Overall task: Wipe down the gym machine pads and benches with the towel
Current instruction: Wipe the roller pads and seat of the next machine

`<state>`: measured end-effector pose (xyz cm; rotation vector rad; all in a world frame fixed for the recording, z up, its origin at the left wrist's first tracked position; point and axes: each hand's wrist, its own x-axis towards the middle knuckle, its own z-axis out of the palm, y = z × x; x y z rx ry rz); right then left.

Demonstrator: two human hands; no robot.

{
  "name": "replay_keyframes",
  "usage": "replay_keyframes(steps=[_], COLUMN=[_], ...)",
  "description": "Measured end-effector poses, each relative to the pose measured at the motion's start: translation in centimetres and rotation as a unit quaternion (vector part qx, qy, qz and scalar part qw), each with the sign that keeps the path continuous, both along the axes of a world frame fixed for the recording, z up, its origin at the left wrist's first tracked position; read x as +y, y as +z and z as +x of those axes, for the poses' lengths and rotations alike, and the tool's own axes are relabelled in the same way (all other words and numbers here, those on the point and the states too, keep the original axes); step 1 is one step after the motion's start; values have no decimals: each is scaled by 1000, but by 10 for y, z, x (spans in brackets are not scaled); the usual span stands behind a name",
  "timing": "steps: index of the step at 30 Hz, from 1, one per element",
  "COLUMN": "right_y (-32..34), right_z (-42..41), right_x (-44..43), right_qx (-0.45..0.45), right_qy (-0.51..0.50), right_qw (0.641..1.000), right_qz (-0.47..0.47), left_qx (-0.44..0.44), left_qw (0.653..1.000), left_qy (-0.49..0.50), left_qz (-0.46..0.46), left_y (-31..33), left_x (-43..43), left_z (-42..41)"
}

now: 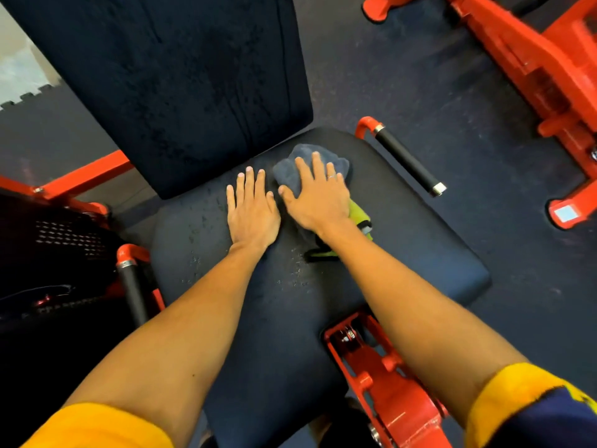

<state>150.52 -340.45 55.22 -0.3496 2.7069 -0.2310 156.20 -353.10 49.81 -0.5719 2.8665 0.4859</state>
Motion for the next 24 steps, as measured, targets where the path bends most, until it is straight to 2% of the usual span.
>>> replay_keyframes(steps=[5, 10, 13, 16, 20, 22, 24], right_y=[13, 7, 6, 10, 18, 19, 19], right_z=[56, 18, 42, 87, 119, 103, 80], right_x=[35, 44, 14, 7, 45, 60, 59], right_qx=[31, 61, 69, 70, 104, 120, 99], right_qy=[88, -15, -23, 29, 121, 106, 46], right_qw=[995, 998, 997, 997, 987, 987, 994], right_qz=[-42, -3, 17, -3, -18, -8, 10], left_qx=[1, -1, -1, -2, 10, 9, 13], left_qw=[1000, 1000, 1000, 1000, 1000, 1000, 999], left_qy=[-1, 9, 16, 18, 22, 28, 35], left_qz=[1, 5, 4, 2, 8, 10, 8], left_y=[6, 12, 15, 19, 23, 26, 27], left_x=[-5, -5, -5, -5, -7, -8, -7], left_z=[31, 56, 69, 83, 103, 111, 119])
